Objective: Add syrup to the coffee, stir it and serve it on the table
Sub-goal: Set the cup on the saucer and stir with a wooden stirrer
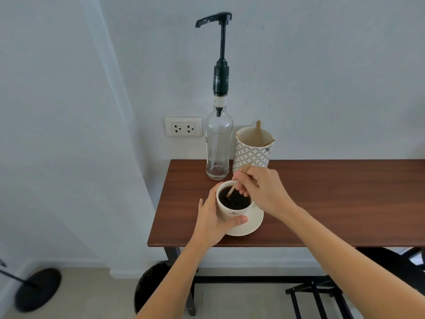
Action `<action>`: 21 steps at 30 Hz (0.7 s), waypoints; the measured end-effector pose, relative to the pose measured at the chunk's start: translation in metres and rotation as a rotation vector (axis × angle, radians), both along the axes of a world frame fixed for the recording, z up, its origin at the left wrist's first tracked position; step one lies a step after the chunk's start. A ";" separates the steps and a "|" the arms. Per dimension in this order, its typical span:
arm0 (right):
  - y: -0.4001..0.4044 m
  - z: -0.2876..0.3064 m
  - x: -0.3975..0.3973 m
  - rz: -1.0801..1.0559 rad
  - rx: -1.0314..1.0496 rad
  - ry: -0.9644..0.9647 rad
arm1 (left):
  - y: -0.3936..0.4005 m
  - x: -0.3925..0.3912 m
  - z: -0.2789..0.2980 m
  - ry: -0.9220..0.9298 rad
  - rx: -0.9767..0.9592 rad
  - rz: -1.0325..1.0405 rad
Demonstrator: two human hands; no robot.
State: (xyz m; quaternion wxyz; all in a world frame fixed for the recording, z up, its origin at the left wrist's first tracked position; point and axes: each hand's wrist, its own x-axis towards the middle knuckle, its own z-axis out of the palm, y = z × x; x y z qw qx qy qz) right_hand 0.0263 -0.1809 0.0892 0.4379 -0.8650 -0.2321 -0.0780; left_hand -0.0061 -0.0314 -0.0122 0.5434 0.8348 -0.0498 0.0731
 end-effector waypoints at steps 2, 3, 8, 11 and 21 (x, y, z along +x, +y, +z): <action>-0.004 0.001 0.006 -0.014 -0.104 -0.132 | -0.001 0.000 -0.001 0.004 -0.001 0.001; -0.008 0.001 0.009 -0.035 -0.154 -0.173 | -0.001 0.000 -0.001 0.008 -0.003 0.004; -0.015 0.000 0.007 -0.059 -0.165 -0.084 | 0.000 0.001 -0.002 0.009 -0.016 0.007; -0.002 -0.002 0.003 -0.001 -0.015 0.059 | 0.000 0.000 -0.001 0.010 -0.010 -0.001; -0.012 -0.002 0.005 -0.075 -0.137 -0.017 | -0.001 0.001 -0.001 0.010 -0.014 0.006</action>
